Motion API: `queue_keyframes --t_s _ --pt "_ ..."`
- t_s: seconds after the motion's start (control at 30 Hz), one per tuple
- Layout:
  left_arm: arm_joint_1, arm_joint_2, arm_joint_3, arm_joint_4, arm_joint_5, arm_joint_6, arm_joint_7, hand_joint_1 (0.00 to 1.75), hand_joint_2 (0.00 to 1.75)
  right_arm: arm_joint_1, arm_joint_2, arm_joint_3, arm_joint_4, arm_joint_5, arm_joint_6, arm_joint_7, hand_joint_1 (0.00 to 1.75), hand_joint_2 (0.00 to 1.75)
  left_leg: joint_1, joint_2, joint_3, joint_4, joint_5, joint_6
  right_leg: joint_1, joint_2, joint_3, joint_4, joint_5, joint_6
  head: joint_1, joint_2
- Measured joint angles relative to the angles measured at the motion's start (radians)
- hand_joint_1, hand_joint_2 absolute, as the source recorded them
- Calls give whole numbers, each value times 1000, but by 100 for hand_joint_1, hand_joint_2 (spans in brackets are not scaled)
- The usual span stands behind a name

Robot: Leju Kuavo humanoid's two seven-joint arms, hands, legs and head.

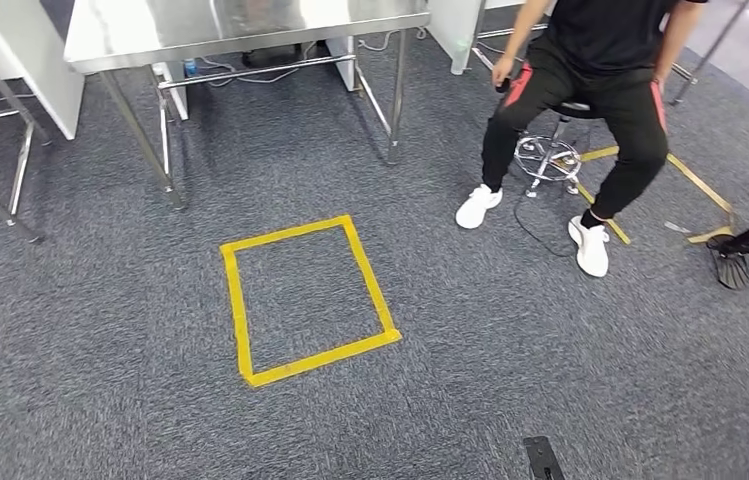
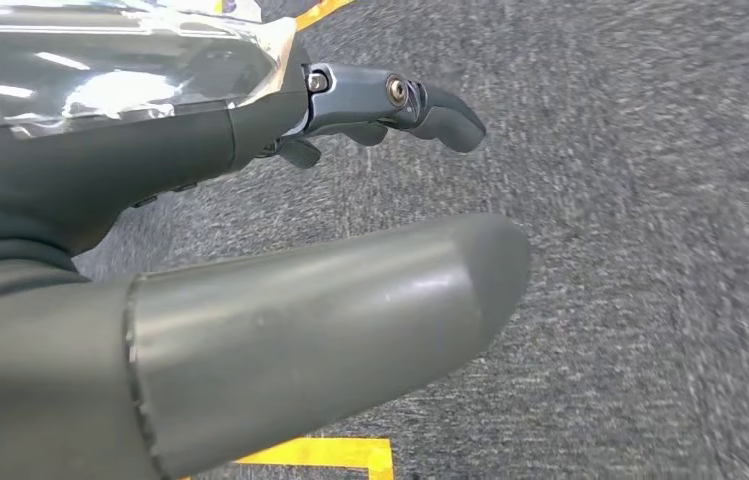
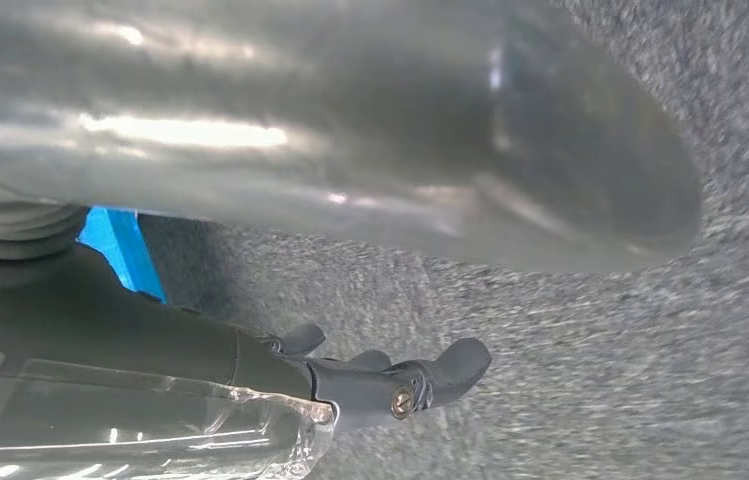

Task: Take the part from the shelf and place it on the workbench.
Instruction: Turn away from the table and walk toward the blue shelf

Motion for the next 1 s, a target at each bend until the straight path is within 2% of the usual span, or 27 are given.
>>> queue_keyframes --t_s 0.03,0.07,0.1,0.13,0.17,0.2,0.23,0.3,0.33,0.37,0.4,0.43,0.47,0.53,0.57,0.6,0.67,0.7,0.73,0.8,0.87,0.9,0.93,0.97,1.0 --pt "-1 1 0 0 -1 0 0 0 0 -2 0 0 0 0 0 0 0 0 -2 9 0 3 -1 -6 1 -18 35 -61 16 0 0 0" --pt "-2 2 0 0 -2 0 0 0 0 -4 0 0 0 0 0 0 0 0 -5 17 0 6 -2 -12 2 -31 51 -96 24 -6 -1 0" --pt "-3 3 0 -1 -3 -1 -1 0 0 -4 0 0 0 0 1 0 0 0 -7 25 0 7 -1 -18 5 -33 52 -106 25 -15 -1 0" --pt "-4 3 0 -1 -5 -1 -1 0 0 -2 0 0 0 -1 1 1 0 0 -7 33 1 7 0 -24 7 -21 48 -105 29 -25 -2 0" --pt "-5 3 0 -1 -7 -2 -2 0 0 0 1 0 0 -2 1 2 0 0 -5 36 0 8 -2 -30 4 -11 45 -105 32 -35 -2 0" --pt "-5 3 0 -1 -8 -2 -2 0 0 2 2 0 0 -2 1 2 0 0 -2 26 -4 17 -12 -35 1 -1 44 -106 36 -43 -2 0" --pt "-5 3 0 -1 -9 -2 -3 0 0 2 2 0 0 -3 0 4 0 0 1 4 -15 44 -35 -39 -3 9 43 -107 41 -53 -3 0" --pt "-3 5 -1 -1 -10 -3 -2 0 0 1 3 0 0 -1 0 6 0 0 5 -51 -67 162 -108 -44 -3 29 36 -107 49 -66 -4 0" --pt "-2 6 -1 -1 -11 -3 -2 0 0 0 3 0 1 0 0 7 0 0 5 -66 -100 233 -141 -44 -1 40 32 -107 52 -71 -4 0" --pt "-1 7 -1 -1 -11 -3 -1 0 0 1 3 0 1 3 0 8 0 0 5 -73 -124 287 -158 -44 2 53 30 -106 53 -72 -4 0" --pt "-1 7 0 -1 -11 -2 -1 0 0 2 4 0 1 5 0 9 0 0 5 -76 -133 306 -154 -42 4 66 29 -105 54 -74 -4 0" --pt "0 7 0 -1 -11 -2 0 0 0 3 4 0 1 7 0 11 0 0 5 -79 -122 282 -129 -38 6 79 29 -104 54 -73 -4 0" --pt "0 8 0 -1 -11 -2 0 0 0 3 4 0 1 9 0 13 0 0 5 -86 -94 224 -91 -34 7 92 30 -103 55 -73 -4 0" --pt "0 9 -1 0 -11 -2 0 0 0 1 6 0 1 12 0 16 0 0 6 -127 -31 90 -31 -24 11 116 28 -98 55 -71 -3 0" --pt "0 10 -1 0 -10 -2 0 0 0 -1 6 0 1 13 0 17 0 0 6 -143 -13 49 -19 -22 12 127 24 -95 57 -67 -3 0" --pt "0 11 -1 0 -10 -1 0 0 0 -2 7 0 1 14 0 17 0 0 5 -151 -7 31 -18 -20 12 138 18 -94 60 -62 -3 0" --pt "-1 12 -1 0 -9 0 0 0 0 1 7 0 1 15 0 16 0 0 3 -133 -8 24 -16 -15 10 154 5 -93 66 -49 -3 0" --pt "-2 11 -1 0 -9 0 0 0 0 4 7 0 1 16 0 17 0 0 3 -122 -8 19 -12 -9 11 143 -4 -85 63 -45 -3 0" --pt "-2 11 0 0 -8 0 0 0 0 5 7 0 1 17 0 16 0 0 4 -109 -8 14 -7 -2 12 122 -18 -63 51 -43 -1 0" --pt "-1 11 0 0 -7 1 0 0 0 3 7 0 1 21 1 16 0 0 3 -82 -10 9 -3 7 12 67 -73 42 1 -47 4 0" --pt "2 11 0 0 -6 1 0 0 0 0 6 0 1 23 1 16 0 0 2 -51 -14 9 -2 8 8 49 -133 173 -49 -45 5 0" --pt "2 11 0 0 -6 1 0 0 0 0 6 0 1 24 1 16 0 0 2 -37 -14 10 -2 8 5 46 -143 202 -56 -38 5 0" --pt "2 11 0 0 -6 1 0 0 0 2 6 0 1 24 1 16 0 0 2 -24 -14 10 -3 7 2 41 -132 188 -47 -28 5 0" --pt "1 10 0 0 -6 1 0 0 0 3 5 0 1 25 1 16 0 0 3 -12 -13 10 -4 5 -1 33 -99 133 -25 -17 6 0" --pt "1 10 0 0 -6 1 0 0 0 3 5 0 1 25 1 16 0 0 3 -1 -10 10 -5 2 -3 13 -52 51 1 -8 6 0"
